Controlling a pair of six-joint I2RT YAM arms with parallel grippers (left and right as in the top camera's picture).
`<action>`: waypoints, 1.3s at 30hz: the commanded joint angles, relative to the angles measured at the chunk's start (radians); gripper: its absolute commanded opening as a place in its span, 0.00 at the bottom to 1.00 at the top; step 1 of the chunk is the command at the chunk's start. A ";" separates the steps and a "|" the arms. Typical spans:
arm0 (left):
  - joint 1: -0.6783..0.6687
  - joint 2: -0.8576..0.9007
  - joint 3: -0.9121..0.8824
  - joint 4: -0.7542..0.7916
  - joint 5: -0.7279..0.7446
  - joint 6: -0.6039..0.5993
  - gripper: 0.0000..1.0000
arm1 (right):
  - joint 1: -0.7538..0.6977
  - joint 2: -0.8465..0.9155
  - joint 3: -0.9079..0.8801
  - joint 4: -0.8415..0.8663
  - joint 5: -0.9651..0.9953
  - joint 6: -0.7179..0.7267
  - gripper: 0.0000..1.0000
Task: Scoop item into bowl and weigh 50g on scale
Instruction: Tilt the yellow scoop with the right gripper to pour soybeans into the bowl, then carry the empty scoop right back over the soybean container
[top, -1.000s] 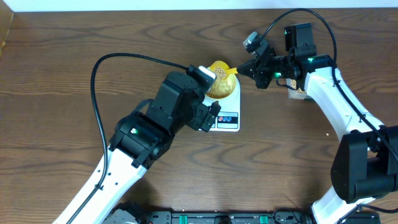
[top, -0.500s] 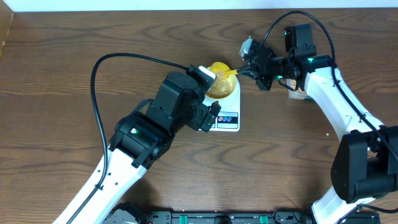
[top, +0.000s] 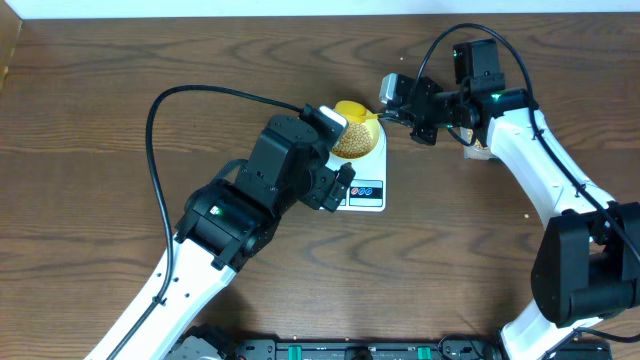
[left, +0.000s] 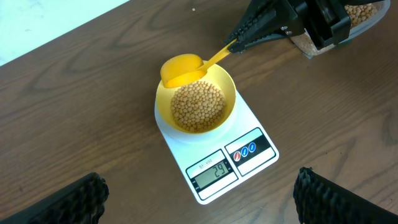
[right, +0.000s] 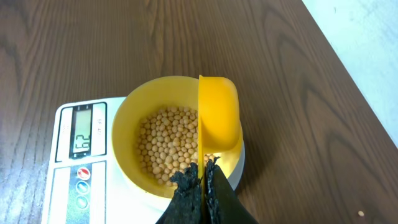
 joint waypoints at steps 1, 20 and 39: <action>-0.004 -0.002 -0.010 -0.003 -0.013 0.003 0.97 | 0.008 -0.002 -0.002 0.002 -0.015 -0.025 0.01; -0.004 -0.002 -0.010 -0.003 -0.013 0.003 0.97 | 0.005 -0.095 -0.001 0.145 -0.022 0.139 0.01; -0.004 -0.002 -0.010 -0.003 -0.013 0.003 0.97 | -0.029 -0.148 -0.001 0.404 0.724 0.621 0.01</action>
